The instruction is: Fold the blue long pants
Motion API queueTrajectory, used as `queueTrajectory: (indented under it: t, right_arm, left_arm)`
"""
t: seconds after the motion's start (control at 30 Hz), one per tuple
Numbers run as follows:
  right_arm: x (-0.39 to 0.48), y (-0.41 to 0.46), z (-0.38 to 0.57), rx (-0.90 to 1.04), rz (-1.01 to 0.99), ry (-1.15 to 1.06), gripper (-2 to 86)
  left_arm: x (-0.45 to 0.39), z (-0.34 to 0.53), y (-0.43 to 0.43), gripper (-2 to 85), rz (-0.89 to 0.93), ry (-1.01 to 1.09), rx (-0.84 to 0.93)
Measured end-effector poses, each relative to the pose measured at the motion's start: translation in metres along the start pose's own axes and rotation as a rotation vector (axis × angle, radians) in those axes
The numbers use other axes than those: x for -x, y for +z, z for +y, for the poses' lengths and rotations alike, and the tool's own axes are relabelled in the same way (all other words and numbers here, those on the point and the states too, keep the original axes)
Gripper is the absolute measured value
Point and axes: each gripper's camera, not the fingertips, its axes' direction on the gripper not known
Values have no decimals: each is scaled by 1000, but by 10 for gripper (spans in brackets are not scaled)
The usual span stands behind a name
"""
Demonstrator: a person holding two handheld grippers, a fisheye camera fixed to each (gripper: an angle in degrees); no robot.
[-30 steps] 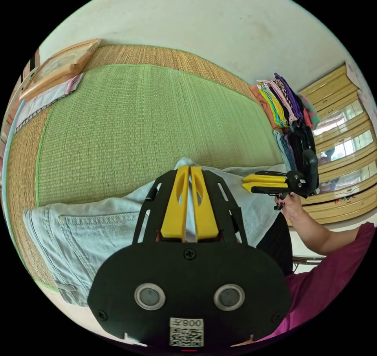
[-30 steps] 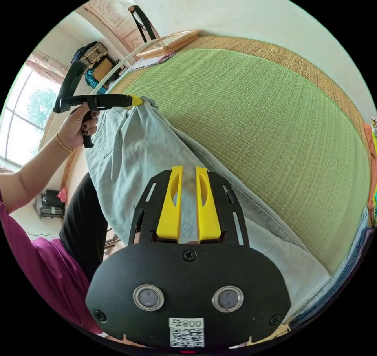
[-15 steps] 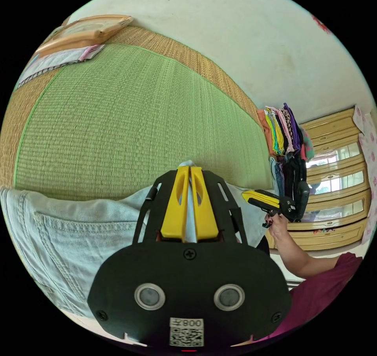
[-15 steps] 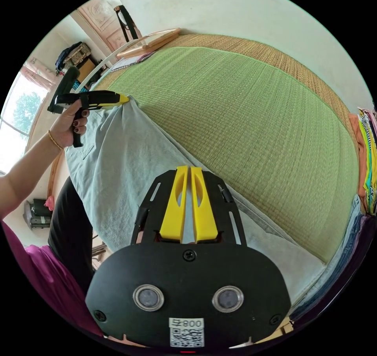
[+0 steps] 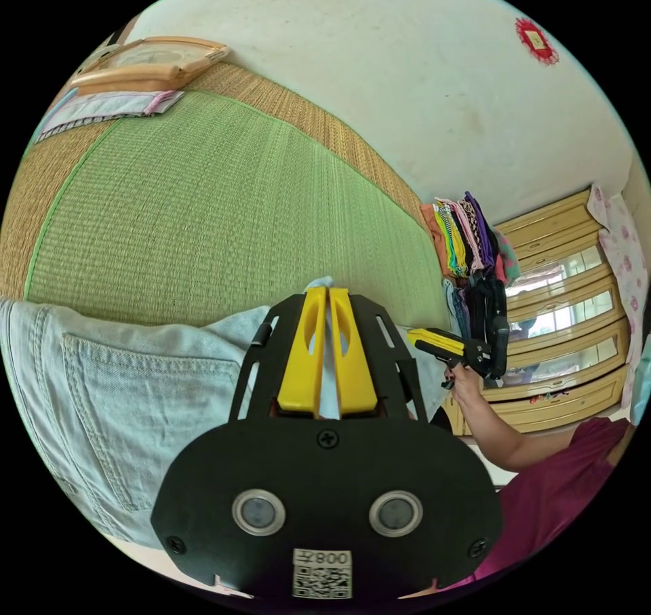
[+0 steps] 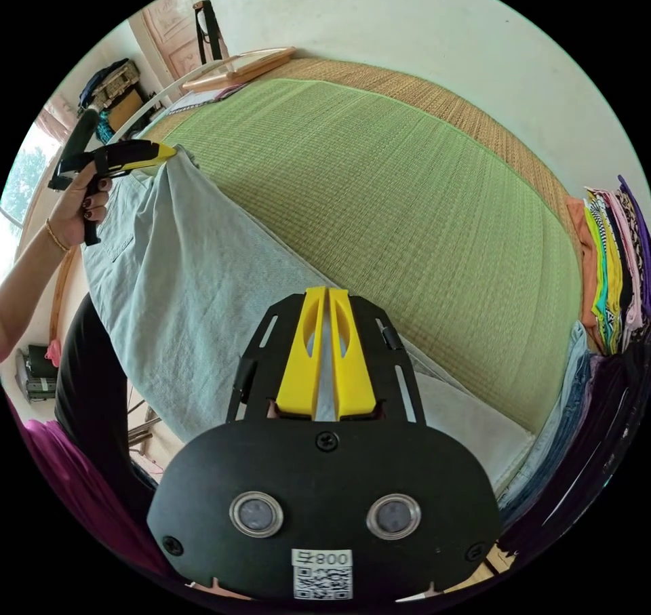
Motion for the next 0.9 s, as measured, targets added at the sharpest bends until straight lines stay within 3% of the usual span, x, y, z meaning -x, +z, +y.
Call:
queueTrajectory:
  t: [0.27, 0.47, 0.67, 0.9]
  right_arm:
    - [-16, 1, -7, 9, -4, 29, 0]
    - [-47, -19, 9, -75, -33, 131, 4]
    - [-51, -21, -6, -170, -305, 62, 35]
    - [-42, 24, -91, -103, -558, -50, 76]
  left_arm:
    - [45, 19, 38, 10, -61, -65, 67]
    - [62, 48, 26, 20, -51, -29, 1]
    - [95, 96, -11, 30, -92, -46, -76]
    - [162, 163, -76, 61, -276, -176, -143]
